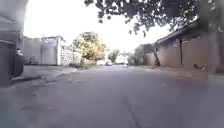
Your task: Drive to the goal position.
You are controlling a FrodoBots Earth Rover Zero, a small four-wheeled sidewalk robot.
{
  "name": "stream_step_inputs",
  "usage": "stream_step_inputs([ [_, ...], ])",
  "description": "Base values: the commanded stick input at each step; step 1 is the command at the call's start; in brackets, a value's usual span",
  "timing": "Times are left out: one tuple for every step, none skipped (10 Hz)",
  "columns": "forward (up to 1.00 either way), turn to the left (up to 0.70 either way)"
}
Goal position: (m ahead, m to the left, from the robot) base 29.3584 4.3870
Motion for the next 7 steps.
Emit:
stream_step_inputs([
  [1.0, 0.0],
  [1.0, 0.0],
  [1.0, 0.0],
  [1.0, 0.0],
  [1.0, 0.0],
  [1.0, 0.0],
  [1.0, 0.0],
])
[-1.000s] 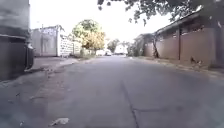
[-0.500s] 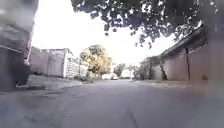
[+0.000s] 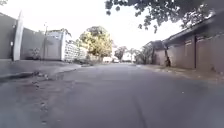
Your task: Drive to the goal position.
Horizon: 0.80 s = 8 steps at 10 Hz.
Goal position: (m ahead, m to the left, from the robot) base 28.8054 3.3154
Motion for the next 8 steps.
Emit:
stream_step_inputs([
  [1.0, 0.0],
  [1.0, 0.0],
  [1.0, 0.0],
  [1.0, 0.0],
  [1.0, 0.0],
  [1.0, 0.0],
  [1.0, 0.0],
  [1.0, 0.0],
])
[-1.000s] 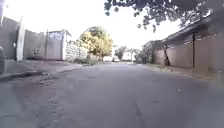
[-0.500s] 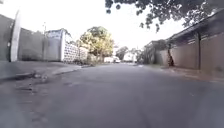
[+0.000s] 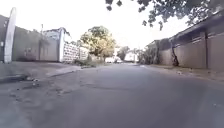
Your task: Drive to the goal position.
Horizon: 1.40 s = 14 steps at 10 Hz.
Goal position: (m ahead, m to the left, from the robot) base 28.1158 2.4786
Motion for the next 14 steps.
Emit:
stream_step_inputs([
  [1.0, 0.0],
  [1.0, 0.0],
  [1.0, 0.0],
  [1.0, 0.0],
  [1.0, 0.0],
  [1.0, 0.0],
  [1.0, 0.0],
  [1.0, 0.0],
  [1.0, 0.0],
  [1.0, 0.0],
  [1.0, 0.0],
  [1.0, -0.1],
  [1.0, -0.31],
  [1.0, -0.4],
])
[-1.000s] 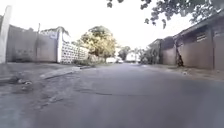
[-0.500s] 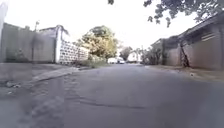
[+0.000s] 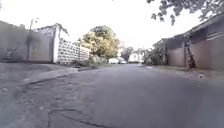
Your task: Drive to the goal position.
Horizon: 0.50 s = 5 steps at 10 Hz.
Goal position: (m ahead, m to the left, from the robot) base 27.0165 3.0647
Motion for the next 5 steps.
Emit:
stream_step_inputs([
  [1.0, -0.23],
  [1.0, -0.07],
  [1.0, -0.01],
  [1.0, 0.0],
  [1.0, 0.0],
])
